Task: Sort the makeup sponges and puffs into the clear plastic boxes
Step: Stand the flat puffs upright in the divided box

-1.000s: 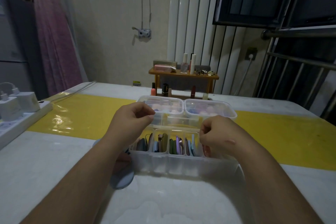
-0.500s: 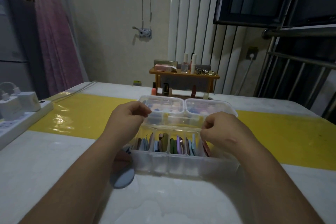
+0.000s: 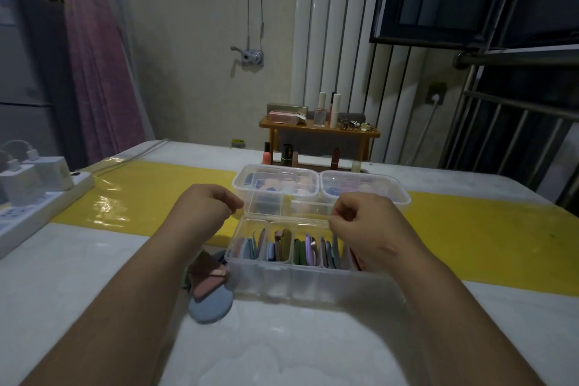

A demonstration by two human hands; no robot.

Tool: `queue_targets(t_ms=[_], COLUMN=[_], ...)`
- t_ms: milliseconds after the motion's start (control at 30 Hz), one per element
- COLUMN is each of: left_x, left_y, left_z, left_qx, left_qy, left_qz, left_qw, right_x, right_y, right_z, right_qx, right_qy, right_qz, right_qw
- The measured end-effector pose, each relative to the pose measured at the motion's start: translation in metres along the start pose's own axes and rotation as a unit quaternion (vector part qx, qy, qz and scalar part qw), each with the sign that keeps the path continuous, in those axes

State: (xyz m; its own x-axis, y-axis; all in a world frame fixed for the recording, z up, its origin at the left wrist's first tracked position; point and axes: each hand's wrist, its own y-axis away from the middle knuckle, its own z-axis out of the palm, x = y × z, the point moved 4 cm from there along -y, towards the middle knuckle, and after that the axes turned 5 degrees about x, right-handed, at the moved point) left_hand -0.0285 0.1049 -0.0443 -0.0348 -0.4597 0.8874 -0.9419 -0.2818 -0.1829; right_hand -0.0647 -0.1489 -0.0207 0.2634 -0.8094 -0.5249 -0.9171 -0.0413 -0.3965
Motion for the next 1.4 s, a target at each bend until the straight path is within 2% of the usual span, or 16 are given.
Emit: queue_targets(t_ms=[300, 667, 900, 1200, 1400], left_x=[0.001, 0.022, -0.001, -0.014, -0.010], left_y=[0.004, 0.006, 0.022, 0.052, 0.050], left_z=[0.000, -0.014, -0.029, -0.037, -0.043], left_qx=[0.014, -0.044, -0.028, -0.151, -0.094], left_qy=[-0.011, -0.028, -0.059, -0.195, -0.171], left_qz=[-0.001, 0.008, -0.009, -0.003, 0.012], left_qw=[1.000, 0.999, 0.998, 0.969, 0.981], right_x=[-0.005, -0.012, -0.015, -0.020, -0.019], right_y=[0.003, 0.007, 0.008, 0.011, 0.010], right_z=[0.007, 0.007, 0.005, 0.005, 0.006], right_qx=[-0.032, -0.050, -0.051, -0.057, -0.055], right_qy=[0.003, -0.005, -0.006, -0.021, -0.029], right_qz=[0.001, -0.007, -0.016, -0.020, -0.021], right_qw=[0.999, 0.999, 0.999, 0.998, 0.998])
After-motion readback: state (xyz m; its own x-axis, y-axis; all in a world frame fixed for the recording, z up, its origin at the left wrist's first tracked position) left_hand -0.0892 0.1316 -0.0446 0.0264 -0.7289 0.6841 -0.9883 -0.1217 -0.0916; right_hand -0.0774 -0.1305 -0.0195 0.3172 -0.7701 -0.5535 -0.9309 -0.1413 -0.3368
